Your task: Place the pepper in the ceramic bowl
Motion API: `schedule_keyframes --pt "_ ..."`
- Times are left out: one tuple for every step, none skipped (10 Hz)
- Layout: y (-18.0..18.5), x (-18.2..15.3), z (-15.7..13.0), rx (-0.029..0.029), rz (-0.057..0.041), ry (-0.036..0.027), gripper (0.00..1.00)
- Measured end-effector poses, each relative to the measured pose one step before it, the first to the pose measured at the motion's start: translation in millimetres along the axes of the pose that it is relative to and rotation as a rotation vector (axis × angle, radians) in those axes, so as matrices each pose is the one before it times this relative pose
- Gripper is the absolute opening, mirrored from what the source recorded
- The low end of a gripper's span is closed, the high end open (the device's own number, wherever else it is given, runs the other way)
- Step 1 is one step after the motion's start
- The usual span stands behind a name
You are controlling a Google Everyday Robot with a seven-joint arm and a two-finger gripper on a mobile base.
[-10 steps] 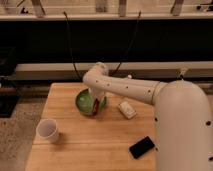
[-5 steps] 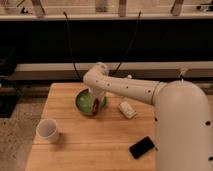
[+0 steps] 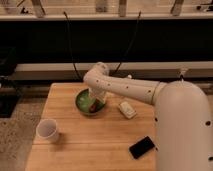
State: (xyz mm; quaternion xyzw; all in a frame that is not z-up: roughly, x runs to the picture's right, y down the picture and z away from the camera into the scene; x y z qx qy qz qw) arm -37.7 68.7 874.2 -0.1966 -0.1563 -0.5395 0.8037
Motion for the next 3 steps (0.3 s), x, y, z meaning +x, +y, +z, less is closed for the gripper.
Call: schedule_keyframes --pt "-0.42 0.53 0.21 0.00180 -0.00128 -0.00006 0.46" --pt "-0.42 0.30 -0.03 0.00146 -0.00135 -0.00017 0.45" --pt "-0.28 -0.85 0.05 0.00114 -0.00193 -0.00080 0.50"
